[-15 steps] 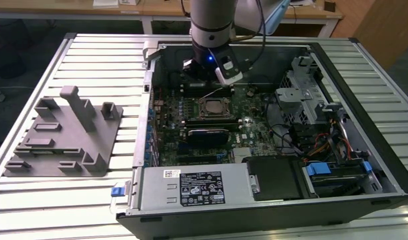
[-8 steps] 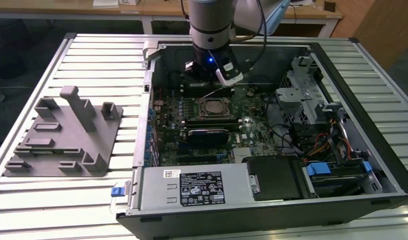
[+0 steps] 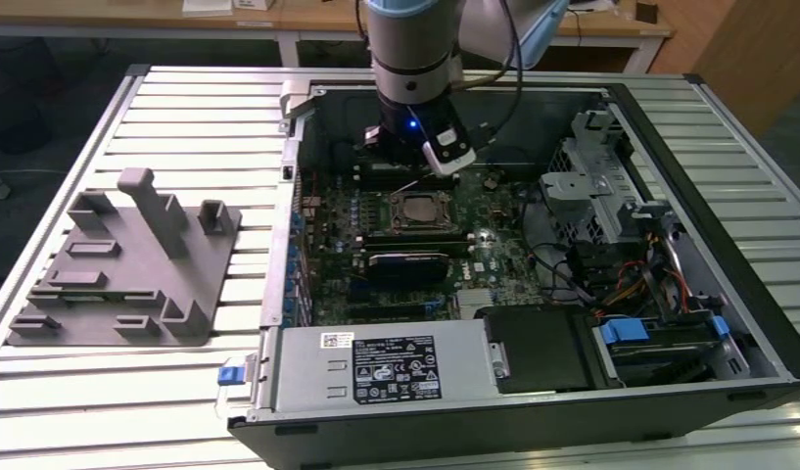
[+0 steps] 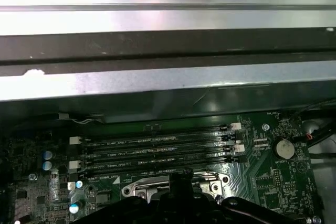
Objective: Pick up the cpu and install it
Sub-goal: 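Install the first cpu locking lever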
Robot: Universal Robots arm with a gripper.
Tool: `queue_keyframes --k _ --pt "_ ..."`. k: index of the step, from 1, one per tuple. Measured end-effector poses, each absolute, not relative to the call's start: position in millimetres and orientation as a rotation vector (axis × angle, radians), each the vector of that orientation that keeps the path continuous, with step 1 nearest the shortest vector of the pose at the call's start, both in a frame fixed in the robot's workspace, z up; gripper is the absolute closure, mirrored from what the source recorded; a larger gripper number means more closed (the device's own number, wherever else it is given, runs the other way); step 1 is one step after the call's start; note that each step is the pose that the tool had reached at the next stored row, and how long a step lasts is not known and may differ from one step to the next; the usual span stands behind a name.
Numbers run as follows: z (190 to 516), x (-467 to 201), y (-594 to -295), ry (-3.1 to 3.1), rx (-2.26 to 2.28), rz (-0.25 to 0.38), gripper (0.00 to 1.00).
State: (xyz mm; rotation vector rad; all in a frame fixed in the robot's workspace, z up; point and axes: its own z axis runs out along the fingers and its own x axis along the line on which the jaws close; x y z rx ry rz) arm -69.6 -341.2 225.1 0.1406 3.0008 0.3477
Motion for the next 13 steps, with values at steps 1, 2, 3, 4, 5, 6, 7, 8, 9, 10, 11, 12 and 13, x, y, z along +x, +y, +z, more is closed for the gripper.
queue_keyframes --k 1,2,3,4,5,6,7,8,9,10,11,12,13 --pt "224.1 -69.6 -341.3 2.998 0.143 0.348 0.89" --pt "223.3 -69.6 -341.3 2.996 0.145 0.348 0.89" --pt "222.5 -69.6 -341.3 2.993 0.146 0.348 0.89" --pt "221.8 -69.6 -341.3 2.991 0.148 0.349 0.89" --pt "221.2 -69.6 -341.3 2.989 0.15 0.351 0.89" --pt "220.4 -69.6 -341.3 2.987 0.152 0.353 0.89" --pt "219.7 -69.6 -341.3 2.985 0.153 0.356 0.89" --pt "219.1 -69.6 -341.3 2.983 0.154 0.361 0.89" --pt "218.6 -69.6 -341.3 2.98 0.156 0.367 0.89" --pt "218.1 -69.6 -341.3 2.978 0.157 0.377 0.89" --pt "217.5 -69.6 -341.3 2.977 0.157 0.386 0.89" --pt "216.9 -69.6 -341.2 2.975 0.158 0.394 0.89" --pt "216.1 -69.6 -341.2 2.974 0.16 0.399 0.89"
